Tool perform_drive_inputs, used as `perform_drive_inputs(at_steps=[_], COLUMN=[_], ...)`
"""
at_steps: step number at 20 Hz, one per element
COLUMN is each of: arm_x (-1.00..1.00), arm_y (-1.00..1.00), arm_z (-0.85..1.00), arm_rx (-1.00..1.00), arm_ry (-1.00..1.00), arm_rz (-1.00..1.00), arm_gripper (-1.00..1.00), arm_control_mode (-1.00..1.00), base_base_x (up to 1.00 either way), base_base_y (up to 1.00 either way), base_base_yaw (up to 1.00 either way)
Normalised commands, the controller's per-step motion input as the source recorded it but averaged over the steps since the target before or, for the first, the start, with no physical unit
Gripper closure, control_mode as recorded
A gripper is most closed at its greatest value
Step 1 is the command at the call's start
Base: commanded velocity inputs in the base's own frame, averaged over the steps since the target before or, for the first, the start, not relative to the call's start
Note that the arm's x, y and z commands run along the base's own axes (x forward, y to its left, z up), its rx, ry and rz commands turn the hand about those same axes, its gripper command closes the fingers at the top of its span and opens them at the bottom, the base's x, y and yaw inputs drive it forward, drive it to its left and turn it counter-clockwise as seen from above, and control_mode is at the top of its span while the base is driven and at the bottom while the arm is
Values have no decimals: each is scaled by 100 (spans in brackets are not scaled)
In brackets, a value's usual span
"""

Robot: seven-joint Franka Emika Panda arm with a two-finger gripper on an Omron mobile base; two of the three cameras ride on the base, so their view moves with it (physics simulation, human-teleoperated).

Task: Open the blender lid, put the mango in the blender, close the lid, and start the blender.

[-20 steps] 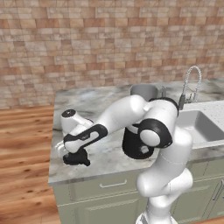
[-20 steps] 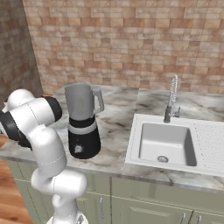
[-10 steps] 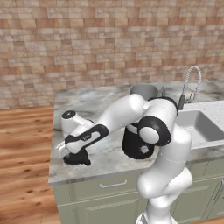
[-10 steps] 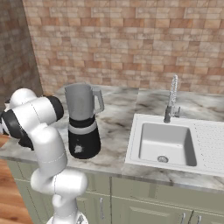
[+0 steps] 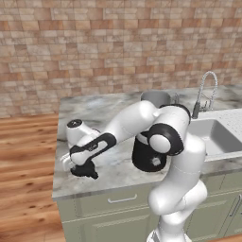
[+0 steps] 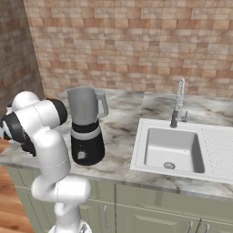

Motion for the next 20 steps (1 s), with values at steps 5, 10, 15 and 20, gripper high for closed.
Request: perform_drive_inputs(at_steps=[5,10,15,20], arm_x=[0,-5,-12,-12], arm_y=[-7,-27,-30,-33], arm_z=[-4,46,95,100], arm_rx=[0,3,6,1], arm_ry=[0,-3,-9,-10], arm_rz=[0,0,0,0], arm_gripper=[100,100,100,100], arm_control_mode=[-100,-100,-100,-100], base_base_x=[0,0,0,0], base_base_y=[0,0,0,0], base_base_yaw=[0,0,0,0])
